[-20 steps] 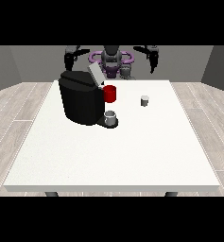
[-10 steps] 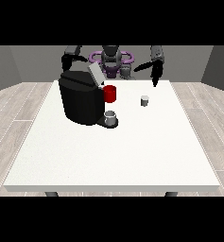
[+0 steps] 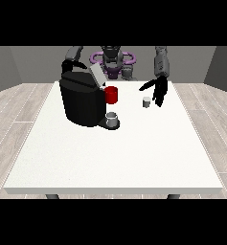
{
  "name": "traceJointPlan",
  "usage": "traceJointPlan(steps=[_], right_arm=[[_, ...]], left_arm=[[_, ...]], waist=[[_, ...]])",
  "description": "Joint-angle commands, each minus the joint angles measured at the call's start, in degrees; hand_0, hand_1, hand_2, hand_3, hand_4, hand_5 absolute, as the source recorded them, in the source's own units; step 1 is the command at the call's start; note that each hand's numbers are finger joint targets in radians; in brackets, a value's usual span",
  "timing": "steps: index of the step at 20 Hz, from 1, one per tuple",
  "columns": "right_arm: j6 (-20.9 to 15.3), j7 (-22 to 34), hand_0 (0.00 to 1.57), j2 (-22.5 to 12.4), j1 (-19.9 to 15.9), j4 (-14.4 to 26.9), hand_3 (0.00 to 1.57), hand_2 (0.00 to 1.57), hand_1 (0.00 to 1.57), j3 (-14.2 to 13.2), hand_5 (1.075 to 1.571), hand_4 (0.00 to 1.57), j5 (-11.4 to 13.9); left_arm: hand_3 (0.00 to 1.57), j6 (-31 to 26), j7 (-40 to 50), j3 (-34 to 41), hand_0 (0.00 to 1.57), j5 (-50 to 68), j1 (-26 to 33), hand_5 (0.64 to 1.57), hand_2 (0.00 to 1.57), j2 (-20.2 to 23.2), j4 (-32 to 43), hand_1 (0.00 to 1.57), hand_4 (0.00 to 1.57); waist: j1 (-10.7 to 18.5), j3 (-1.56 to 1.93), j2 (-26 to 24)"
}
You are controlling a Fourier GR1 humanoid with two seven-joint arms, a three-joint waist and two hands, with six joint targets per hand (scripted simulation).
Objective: Insert the coffee pod into the coffee machine and close the lid
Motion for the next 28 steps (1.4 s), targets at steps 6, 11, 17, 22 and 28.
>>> traceJointPlan(steps=[6,11,17,22,28], right_arm=[[-1.11,1.66,0.0,-0.54,-2.94,1.64,0.0,0.0,0.0,-1.03,1.571,0.48,0.85],[-3.51,2.94,0.0,0.37,-2.59,3.79,0.0,0.0,0.0,-1.27,1.571,0.47,2.13],[-2.53,1.31,0.0,-2.18,-7.36,9.71,0.0,0.0,0.0,-5.39,1.571,0.36,0.66],[-3.55,1.77,0.0,-1.86,-8.54,8.33,0.0,0.0,0.0,-5.47,1.571,0.32,0.74],[-4.51,-0.14,0.0,-0.8,-9.32,13.12,0.0,0.0,0.0,-6.94,1.571,0.41,0.01]], left_arm=[[0.0,-2.99,-2.18,0.8,0.0,-4.8,-7.68,1.571,0.0,5.2,14.56,0.0,0.0],[0.0,-5.55,-0.16,-1.08,0.0,-7.39,-11.73,1.571,0.0,4.53,19.41,0.0,0.0],[0.0,-2.44,1.67,-4.27,0.0,-12.41,-12.32,1.571,0.0,1.26,20.09,0.0,0.0],[0.0,-6.95,-3.12,-0.58,0.0,-10.04,-15.29,1.571,0.1,4.88,25.28,0.0,0.0],[0.94,-4.03,-5.12,-3.24,1.02,-13.12,-14.72,1.571,1.09,1.7,23.48,1.02,0.0]], waist=[[-0.22,-0.01,4.85],[-0.97,0.0,2.77],[1.04,0.02,2.97],[0.85,-0.01,4.76],[2.09,0.01,5.09]])
